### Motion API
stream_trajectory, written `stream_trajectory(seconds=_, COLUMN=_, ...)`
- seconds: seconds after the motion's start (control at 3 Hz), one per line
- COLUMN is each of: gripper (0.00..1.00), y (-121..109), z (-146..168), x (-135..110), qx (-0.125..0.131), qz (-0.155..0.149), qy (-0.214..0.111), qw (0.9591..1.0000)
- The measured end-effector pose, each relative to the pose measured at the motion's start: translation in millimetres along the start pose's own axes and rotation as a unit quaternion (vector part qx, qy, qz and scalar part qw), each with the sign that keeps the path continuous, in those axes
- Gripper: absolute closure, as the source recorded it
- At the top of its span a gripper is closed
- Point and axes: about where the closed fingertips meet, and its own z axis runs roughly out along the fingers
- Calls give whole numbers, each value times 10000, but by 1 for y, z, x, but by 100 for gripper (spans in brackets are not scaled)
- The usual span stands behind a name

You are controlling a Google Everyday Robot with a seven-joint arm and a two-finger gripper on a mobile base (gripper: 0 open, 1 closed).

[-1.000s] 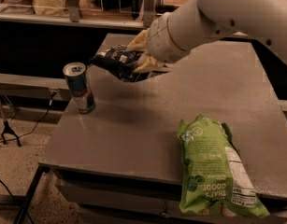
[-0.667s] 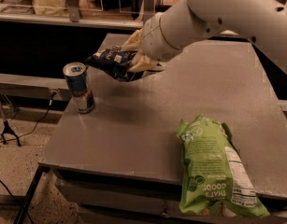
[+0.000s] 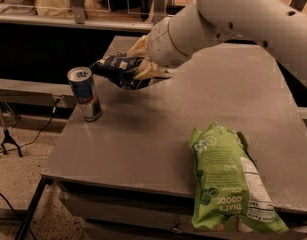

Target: Move blue chip bag near redbull can

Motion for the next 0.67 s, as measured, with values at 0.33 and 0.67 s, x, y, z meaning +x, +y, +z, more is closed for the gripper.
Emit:
stream_trajectory(seconds=0.33, gripper=100, y=1, z=2, x=-1, qx=-16, qz=-4, qy=-18, qw=10000)
stream_trajectory(seconds=0.67, gripper=100, y=2, z=19, x=-4, qx=-170, qz=-11, qy=-71, qw=9998)
